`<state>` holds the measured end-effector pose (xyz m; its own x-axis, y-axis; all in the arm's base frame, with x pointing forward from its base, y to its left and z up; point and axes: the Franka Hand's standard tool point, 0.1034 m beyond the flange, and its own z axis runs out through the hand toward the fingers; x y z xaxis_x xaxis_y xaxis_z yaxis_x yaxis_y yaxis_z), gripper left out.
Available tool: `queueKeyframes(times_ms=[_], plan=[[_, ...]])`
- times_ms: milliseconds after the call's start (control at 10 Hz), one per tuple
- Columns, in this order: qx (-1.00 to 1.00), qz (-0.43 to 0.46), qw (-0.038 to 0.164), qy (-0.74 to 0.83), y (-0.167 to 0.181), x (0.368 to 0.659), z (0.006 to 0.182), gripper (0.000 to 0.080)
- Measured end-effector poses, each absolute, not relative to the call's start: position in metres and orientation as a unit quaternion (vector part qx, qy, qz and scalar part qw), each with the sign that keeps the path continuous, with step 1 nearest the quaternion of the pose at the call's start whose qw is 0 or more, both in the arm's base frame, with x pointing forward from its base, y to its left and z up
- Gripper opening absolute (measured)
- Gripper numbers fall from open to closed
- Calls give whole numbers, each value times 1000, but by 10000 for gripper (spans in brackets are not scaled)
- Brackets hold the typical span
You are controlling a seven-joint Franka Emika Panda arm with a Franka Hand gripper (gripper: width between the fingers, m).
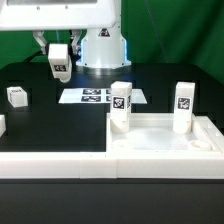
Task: Assemble square table
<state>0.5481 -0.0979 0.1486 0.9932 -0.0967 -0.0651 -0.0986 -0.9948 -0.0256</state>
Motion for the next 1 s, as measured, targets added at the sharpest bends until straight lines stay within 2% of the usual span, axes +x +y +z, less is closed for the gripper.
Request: queueKeyframes(times_ms=[300,400,500,800,1000], plan=[[-994,-61,7,92,-47,597,168,290],[-990,-102,7,94,-43,604,171,290],[-986,-143,-4,91,-50,601,166,290],[-964,-247,-26,93,-51,605,167,290],[-952,-287,-7,107,-6,625,163,290]])
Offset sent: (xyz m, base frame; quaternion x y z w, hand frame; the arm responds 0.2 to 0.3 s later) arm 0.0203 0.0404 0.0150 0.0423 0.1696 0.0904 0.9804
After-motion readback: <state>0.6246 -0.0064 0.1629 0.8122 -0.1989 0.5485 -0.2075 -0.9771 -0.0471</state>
